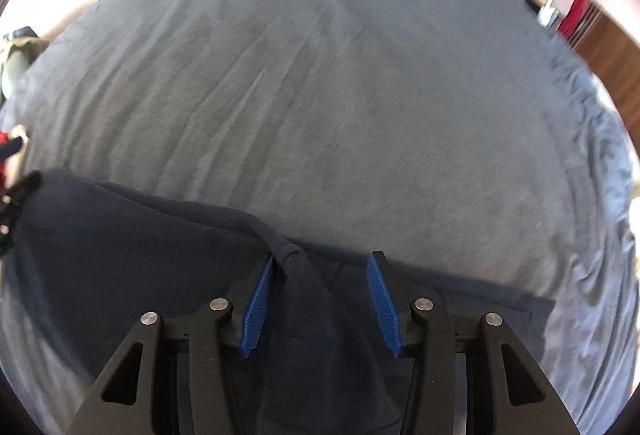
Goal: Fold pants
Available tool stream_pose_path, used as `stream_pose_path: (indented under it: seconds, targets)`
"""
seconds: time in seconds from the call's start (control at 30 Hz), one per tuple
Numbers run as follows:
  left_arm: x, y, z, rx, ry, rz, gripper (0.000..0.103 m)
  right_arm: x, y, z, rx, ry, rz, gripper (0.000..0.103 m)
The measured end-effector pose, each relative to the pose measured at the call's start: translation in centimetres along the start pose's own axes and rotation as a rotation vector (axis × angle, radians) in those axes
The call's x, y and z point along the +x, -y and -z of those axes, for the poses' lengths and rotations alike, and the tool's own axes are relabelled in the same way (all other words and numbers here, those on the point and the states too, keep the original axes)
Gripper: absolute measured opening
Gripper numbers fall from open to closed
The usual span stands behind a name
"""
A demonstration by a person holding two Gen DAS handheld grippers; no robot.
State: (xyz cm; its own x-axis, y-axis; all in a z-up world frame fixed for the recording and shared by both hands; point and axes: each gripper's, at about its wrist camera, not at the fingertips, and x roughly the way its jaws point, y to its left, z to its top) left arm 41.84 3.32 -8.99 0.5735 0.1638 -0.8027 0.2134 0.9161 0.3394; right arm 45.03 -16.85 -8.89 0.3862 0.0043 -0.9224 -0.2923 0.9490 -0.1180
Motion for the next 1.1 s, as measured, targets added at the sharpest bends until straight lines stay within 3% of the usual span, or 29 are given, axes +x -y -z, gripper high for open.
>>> stream_pose_path:
  seconds: [0.17, 0.3, 0.47, 0.6, 0.83, 1.1]
  targets:
    - [-2.2, -0.6, -0.7, -0.018, 0.045, -0.021, 0.049, -3.0, -1.2, -0.9, -0.059, 0.028, -0.023, 0.046]
    - [-5.6, -1.4, -0.6, -0.070, 0.109, 0.009, 0.049, -6.5, -1.4, -0.5, -0.037, 0.110, -0.010, 0.046]
    - [-10.8, -1.7, 0.4, -0.130, 0.214, 0.052, 0.049, -11.2, -2.7, 1.9, -0.058, 0.236, 0.021, 0.046]
    - [-14.6, -1.3, 1.0, -0.147, 0.276, 0.085, 0.051, -14.8, -3.4, 3.8, -0.057, 0.319, -0.006, 0.047]
    - [-20.5, 0.3, 2.2, -0.163, 0.356, 0.178, 0.057, -19.8, -4.8, 8.0, -0.026, 0.434, -0.090, 0.047]
    - [-24.5, 2.9, 4.3, -0.166, 0.414, 0.217, 0.060, -23.1, -6.2, 13.0, -0.002, 0.528, -0.056, 0.049]
